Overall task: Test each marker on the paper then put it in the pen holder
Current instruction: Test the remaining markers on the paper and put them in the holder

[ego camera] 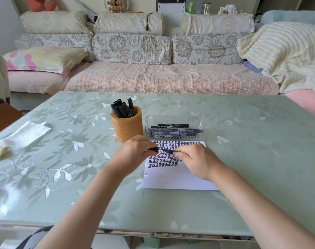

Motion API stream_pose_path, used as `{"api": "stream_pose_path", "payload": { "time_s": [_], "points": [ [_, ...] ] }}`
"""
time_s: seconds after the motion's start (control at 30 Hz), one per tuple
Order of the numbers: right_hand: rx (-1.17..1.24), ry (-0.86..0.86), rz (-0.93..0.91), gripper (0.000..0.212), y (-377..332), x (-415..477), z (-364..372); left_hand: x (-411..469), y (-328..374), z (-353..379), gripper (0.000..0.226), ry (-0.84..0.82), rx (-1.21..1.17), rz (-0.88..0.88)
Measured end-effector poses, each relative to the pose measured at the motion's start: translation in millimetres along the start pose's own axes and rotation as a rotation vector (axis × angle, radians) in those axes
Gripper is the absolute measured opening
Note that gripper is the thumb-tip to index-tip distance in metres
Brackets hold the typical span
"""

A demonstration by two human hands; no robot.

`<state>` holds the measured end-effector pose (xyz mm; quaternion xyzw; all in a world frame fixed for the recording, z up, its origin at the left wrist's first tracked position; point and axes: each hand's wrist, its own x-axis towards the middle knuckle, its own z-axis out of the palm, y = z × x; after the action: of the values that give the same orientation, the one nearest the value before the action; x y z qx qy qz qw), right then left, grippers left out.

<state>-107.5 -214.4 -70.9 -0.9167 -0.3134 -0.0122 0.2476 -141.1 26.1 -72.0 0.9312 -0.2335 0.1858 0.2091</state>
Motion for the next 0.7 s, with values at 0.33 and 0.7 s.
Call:
{"api": "stream_pose_path", "payload": {
  "time_s": [0.33,0.7],
  "points": [
    [0.087,0.043,0.094,0.042,21.1,-4.1,1.0,-23.6,-39.7,16.1,0.022,-0.038,0.124,-0.391],
    [0.381,0.146,0.117,0.054,18.0,-3.6,-1.5,-13.2,-19.2,19.4,0.025,0.127,0.17,-0.327]
  ]
}}
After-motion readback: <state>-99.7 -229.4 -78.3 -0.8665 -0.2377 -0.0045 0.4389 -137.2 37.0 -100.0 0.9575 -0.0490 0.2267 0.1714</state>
